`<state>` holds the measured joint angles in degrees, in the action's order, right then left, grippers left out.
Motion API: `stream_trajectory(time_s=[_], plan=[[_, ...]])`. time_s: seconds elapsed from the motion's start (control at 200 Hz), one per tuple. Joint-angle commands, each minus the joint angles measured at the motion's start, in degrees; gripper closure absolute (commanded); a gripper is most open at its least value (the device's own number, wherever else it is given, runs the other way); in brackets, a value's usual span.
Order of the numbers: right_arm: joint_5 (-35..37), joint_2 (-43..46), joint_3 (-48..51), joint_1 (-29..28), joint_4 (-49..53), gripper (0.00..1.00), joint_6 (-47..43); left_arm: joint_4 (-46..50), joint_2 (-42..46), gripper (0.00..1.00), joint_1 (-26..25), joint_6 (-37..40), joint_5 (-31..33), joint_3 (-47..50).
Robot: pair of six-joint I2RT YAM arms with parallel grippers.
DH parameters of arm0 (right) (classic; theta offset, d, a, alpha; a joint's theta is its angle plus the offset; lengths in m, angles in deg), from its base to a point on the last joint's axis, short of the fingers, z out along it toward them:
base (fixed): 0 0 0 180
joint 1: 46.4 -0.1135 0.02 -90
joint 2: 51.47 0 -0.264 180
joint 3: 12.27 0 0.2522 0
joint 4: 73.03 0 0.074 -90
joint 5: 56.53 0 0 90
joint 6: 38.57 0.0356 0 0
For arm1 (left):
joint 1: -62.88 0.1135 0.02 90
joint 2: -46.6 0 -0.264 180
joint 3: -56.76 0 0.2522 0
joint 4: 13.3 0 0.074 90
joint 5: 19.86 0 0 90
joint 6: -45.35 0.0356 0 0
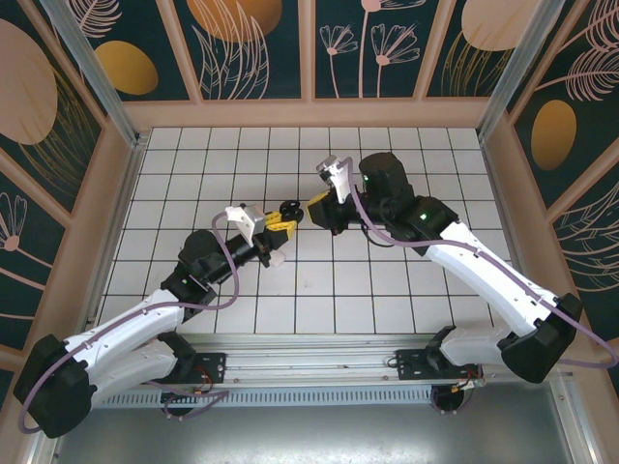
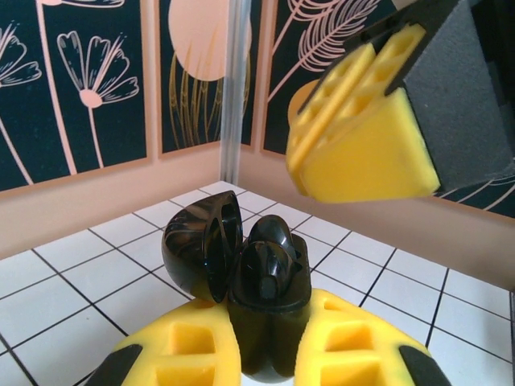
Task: Insert wireless bluetooth earbuds into charging case
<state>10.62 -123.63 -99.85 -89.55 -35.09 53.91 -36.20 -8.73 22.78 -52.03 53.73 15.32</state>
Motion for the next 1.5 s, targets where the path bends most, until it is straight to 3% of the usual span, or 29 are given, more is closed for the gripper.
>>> stream_trajectory(time_s=[0.0, 0.085, 0.15, 0.265, 0.36, 0.856, 1.256, 1.496], plan=[[-1.03, 1.15, -0.36, 0.64, -3.06, 0.84, 2.59, -2.70, 0.64, 1.00, -0.19, 1.81, -4.27, -1.90], [-1.50, 1.24, -0.21, 2.95, -4.54, 0.83, 6.73, -2.80, 0.65, 1.00, -0.32, 2.71, -6.88, -1.98], [-6.74, 1.25, 0.44, 6.14, -6.48, 0.81, 10.81, -2.79, 0.75, 1.00, -0.22, 3.62, -9.19, -2.11], [-15.28, 1.17, 2.10, 8.62, -10.31, 0.63, 15.93, -2.77, 0.67, 1.00, -0.31, 4.85, -12.86, -2.29], [-18.18, 1.06, 3.18, 8.62, -12.31, 0.60, 18.49, -2.75, 0.26, 1.00, -0.27, 5.50, -15.13, -2.95], [-29.18, -0.09, 6.85, 7.84, -16.42, 0.85, 24.43, -2.95, -1.81, 1.00, -0.26, 5.18, -15.81, -4.68], [-34.71, 4.21, 6.15, 5.27, -11.73, 0.90, 21.52, -4.11, -2.85, 1.00, 0.31, -1.49, -9.95, -4.05], [-27.73, 12.53, 6.22, 6.59, -7.53, 0.89, 19.49, -4.68, -1.63, 1.00, 0.94, -5.51, -10.41, -3.43]])
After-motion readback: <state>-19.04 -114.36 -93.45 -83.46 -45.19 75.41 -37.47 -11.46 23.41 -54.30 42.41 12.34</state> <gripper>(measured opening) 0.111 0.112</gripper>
